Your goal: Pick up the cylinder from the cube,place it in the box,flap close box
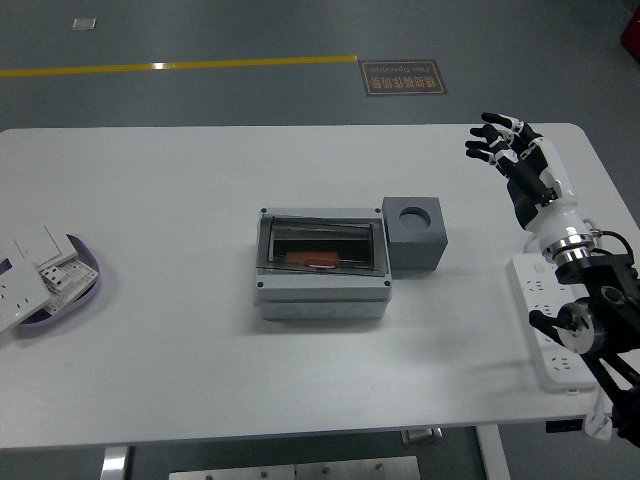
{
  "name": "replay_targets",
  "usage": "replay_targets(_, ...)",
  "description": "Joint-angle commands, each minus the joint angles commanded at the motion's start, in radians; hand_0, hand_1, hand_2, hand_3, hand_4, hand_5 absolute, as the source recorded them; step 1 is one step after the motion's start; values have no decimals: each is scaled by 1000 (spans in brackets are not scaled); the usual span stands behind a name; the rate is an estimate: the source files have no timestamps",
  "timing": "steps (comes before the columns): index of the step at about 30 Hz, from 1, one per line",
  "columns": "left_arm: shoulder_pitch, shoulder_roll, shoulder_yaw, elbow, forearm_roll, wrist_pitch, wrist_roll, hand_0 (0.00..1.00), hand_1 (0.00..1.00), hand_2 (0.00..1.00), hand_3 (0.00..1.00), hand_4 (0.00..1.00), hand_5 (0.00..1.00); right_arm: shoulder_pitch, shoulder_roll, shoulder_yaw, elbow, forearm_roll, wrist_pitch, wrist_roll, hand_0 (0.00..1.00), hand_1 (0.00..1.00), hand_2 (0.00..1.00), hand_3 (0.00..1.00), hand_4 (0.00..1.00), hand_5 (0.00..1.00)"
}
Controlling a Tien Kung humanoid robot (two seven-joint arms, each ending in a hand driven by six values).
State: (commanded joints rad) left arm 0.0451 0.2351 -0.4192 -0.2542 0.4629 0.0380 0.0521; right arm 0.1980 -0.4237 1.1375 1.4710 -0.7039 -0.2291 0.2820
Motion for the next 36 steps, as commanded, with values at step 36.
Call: replay_targets(36,-13,-1,-7,6,5,0,-4,593,627,619,638,699,217,-22,-2,74,23,-55,-33,-13,694,639,651,656,765,209)
